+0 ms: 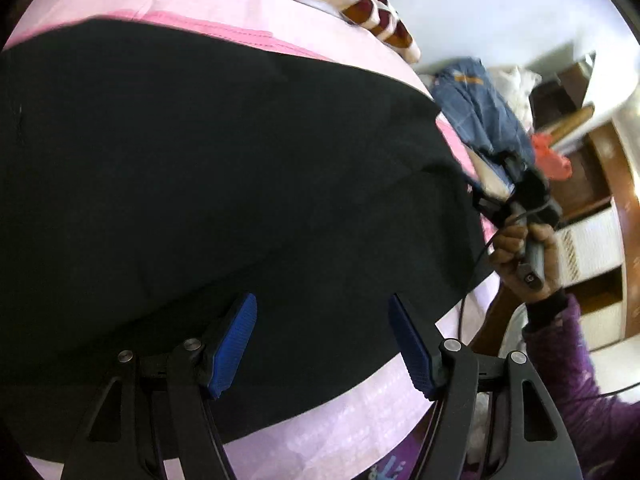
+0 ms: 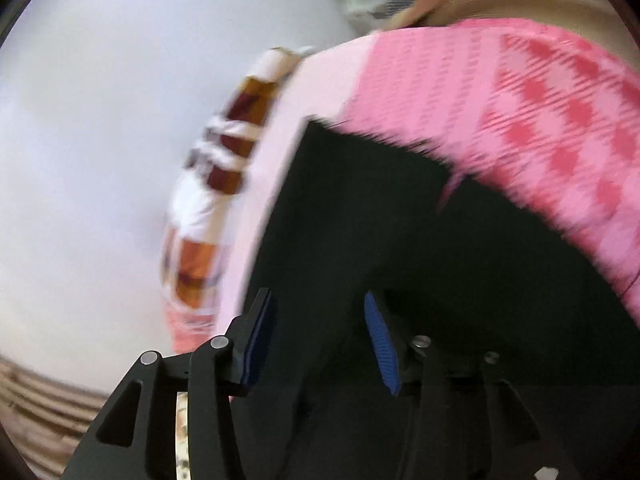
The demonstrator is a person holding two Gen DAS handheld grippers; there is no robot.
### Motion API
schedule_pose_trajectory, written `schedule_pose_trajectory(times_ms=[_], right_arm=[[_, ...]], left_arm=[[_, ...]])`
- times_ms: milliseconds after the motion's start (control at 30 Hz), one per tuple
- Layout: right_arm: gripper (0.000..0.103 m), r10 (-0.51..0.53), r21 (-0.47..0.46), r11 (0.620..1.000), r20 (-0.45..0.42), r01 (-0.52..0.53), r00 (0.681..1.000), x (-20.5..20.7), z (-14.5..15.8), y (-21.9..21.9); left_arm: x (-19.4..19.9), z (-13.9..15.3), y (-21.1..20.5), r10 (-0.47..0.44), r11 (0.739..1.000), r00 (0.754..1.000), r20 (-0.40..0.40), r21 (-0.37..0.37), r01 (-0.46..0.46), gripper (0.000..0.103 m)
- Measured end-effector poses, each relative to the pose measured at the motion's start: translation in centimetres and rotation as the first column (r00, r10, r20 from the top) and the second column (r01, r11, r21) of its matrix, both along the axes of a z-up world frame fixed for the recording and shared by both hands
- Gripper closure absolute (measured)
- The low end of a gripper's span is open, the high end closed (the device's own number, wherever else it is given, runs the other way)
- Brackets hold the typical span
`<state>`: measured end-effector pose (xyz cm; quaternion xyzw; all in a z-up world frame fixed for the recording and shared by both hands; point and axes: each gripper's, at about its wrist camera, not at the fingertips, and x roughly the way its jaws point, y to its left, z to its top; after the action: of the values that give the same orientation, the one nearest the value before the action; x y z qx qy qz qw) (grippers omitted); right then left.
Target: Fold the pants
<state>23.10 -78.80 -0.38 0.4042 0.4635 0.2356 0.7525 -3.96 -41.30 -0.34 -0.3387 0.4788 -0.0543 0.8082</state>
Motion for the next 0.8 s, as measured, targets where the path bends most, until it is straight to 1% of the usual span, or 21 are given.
schedule_pose_trajectory(times_ms=[33, 67, 133, 167, 200, 233, 300, 333, 400, 500, 567, 667, 700, 733, 767, 800], right_arm=[[0.055, -0.013, -0.003, 1.0, -0.014, 0.013, 1.0, 0.5, -0.3, -0.5], [0.057, -0.02, -0.01, 1.0, -0.034, 0.019, 0.999, 0.7, -0.6, -0.9], [0.056, -0.02, 0.048, 0.999, -0.081, 0.024, 0.997, 1.2, -1.4, -1.6], [0.052, -0.012, 0.074, 0.997, -0.103, 0.02, 0.995, 1.4, -1.4, -1.9], [0.047, -0.001, 0.079, 0.997, -0.11, 0.01, 0.994, 1.6, -1.3, -2.0], [0.044, 0.009, 0.074, 0.997, -0.107, -0.001, 0.994, 2.0, -1.0, -1.8], [0.031, 0.01, 0.066, 0.998, -0.092, -0.004, 0.996, 2.5, -0.3, -1.4], [0.028, 0.006, 0.066, 0.998, -0.086, 0.0, 0.996, 2.9, -0.1, -1.2], [0.027, -0.016, 0.053, 0.998, -0.074, 0.019, 0.997, 3.3, 0.2, -1.4], [0.026, -0.021, 0.063, 0.998, -0.063, 0.025, 0.998, 3.5, 0.0, -1.1], [0.026, -0.003, 0.039, 0.999, -0.033, 0.005, 0.999, 3.2, 0.2, -0.6], [0.026, 0.058, 0.014, 0.998, 0.009, -0.058, 0.998, 2.8, 0.4, 0.7], [0.034, 0.07, 0.038, 0.997, 0.027, -0.071, 0.997, 2.8, 0.4, 0.9], [0.044, 0.084, 0.077, 0.993, 0.034, -0.086, 0.996, 2.9, 0.2, 1.1], [0.077, 0.106, 0.099, 0.989, 0.014, -0.107, 0.994, 3.0, -0.3, 1.6], [0.095, 0.122, 0.095, 0.988, -0.013, -0.121, 0.992, 3.1, -0.8, 2.2]], left_arm=[[0.1, 0.0, 0.0, 0.011, 1.0, 1.0, 0.0, -0.011, -0.011, 0.034], [0.2, 0.0, 0.0, 0.013, 1.0, 1.0, -0.003, -0.018, -0.013, 0.034], [-0.3, 0.4, 0.1, 0.011, 1.0, 1.0, -0.003, -0.024, -0.011, 0.034], [-0.3, 0.4, 0.0, 0.012, 1.0, 1.0, -0.002, -0.021, -0.012, 0.034], [-0.4, 0.3, 0.2, 0.009, 1.0, 1.0, -0.003, -0.016, -0.009, 0.034], [-0.6, 0.3, 0.5, 0.005, 1.0, 1.0, -0.003, -0.009, -0.005, 0.034], [-0.8, 0.2, 0.5, 0.003, 1.0, 1.0, -0.004, 0.0, -0.003, 0.034], [-0.7, 0.1, 0.5, 0.001, 1.0, 1.0, -0.004, 0.001, -0.001, 0.034], [-0.8, 0.1, 0.7, 0.003, 1.0, 1.0, -0.008, -0.005, -0.003, 0.034], [-0.8, 0.1, 1.0, 0.008, 1.0, 1.0, -0.011, -0.017, -0.009, 0.034], [-1.0, 0.2, 0.9, 0.016, 1.0, 1.0, -0.005, -0.018, -0.016, 0.034], [-1.0, 0.1, 0.9, 0.025, 1.0, 1.0, 0.009, -0.008, -0.025, 0.033], [-1.0, 0.1, 0.9, 0.028, 1.0, 0.999, 0.017, -0.003, -0.028, 0.033], [-1.1, 0.1, 1.0, 0.028, 1.0, 0.999, 0.024, -0.002, -0.028, 0.033], [-1.0, 0.1, 1.0, 0.035, 0.999, 0.999, 0.03, -0.003, -0.035, 0.033], [-1.1, 0.1, 1.1, 0.043, 0.999, 0.999, 0.033, -0.009, -0.042, 0.033]])
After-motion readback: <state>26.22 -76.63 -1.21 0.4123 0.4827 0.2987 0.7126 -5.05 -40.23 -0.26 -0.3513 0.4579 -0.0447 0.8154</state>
